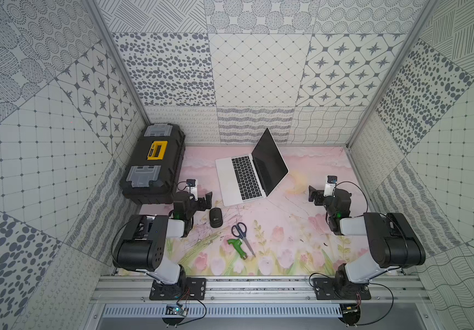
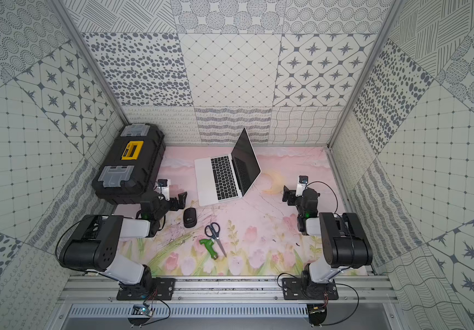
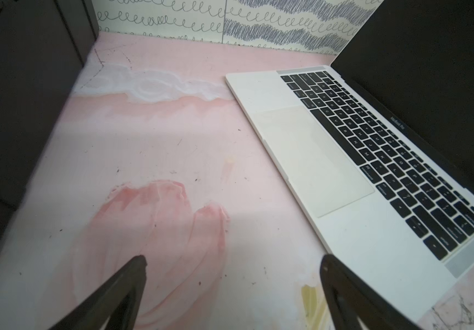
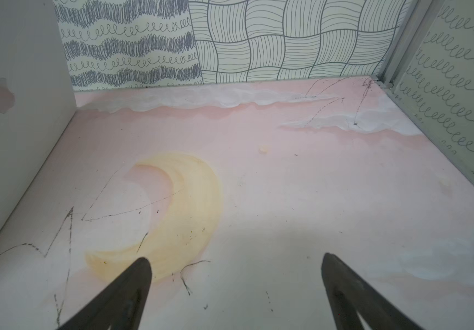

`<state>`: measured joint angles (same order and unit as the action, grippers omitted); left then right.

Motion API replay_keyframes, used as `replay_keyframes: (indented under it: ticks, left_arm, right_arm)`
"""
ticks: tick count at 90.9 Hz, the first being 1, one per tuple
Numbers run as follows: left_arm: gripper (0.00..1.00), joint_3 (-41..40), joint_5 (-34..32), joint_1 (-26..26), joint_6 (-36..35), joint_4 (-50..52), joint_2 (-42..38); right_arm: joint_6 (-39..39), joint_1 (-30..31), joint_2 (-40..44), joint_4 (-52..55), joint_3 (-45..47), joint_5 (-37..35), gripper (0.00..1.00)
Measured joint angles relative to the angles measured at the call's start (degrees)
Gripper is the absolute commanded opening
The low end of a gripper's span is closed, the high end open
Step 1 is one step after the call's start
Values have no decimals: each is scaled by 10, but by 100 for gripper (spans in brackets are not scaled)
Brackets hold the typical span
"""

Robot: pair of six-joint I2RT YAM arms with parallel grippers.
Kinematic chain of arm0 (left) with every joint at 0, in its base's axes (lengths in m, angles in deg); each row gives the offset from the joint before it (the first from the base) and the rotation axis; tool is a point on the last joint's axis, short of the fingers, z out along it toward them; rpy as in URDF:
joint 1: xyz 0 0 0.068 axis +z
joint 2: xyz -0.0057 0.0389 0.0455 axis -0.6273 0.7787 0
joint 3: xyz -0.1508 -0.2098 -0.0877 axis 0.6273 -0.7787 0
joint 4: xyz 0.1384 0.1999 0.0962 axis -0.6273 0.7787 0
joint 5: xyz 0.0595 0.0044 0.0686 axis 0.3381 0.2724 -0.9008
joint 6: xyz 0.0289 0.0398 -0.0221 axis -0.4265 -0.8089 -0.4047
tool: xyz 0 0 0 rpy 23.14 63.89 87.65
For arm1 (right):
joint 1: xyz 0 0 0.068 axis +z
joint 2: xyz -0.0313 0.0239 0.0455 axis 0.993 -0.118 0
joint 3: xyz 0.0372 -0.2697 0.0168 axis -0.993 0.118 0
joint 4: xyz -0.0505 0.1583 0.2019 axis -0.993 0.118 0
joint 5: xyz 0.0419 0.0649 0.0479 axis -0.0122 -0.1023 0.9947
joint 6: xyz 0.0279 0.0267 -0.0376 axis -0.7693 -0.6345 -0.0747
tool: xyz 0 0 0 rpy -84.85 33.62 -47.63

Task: Insert the wireless mouse receiver into the laptop
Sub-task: Pick up the mouse from the center of the board.

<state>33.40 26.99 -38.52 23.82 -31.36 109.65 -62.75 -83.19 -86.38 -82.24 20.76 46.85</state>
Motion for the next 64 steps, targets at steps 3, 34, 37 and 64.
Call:
replay_keyframes:
  ticks: [3,34,37,64]
  left_arm:
    - [98,0,0,-1,0,0,0]
    - [98,0,-6,-3,-1,0,0]
    - [98,0,-6,-3,-2,0,0]
    - [98,37,-40,-42,3,147,-179]
  right_arm:
    - [0,0,0,0,0,0,97]
    - [0,0,0,0,0,-2,97]
    - [0,1,0,0,0,-2,97]
    - [-19,34,174,159,-27,-51,97]
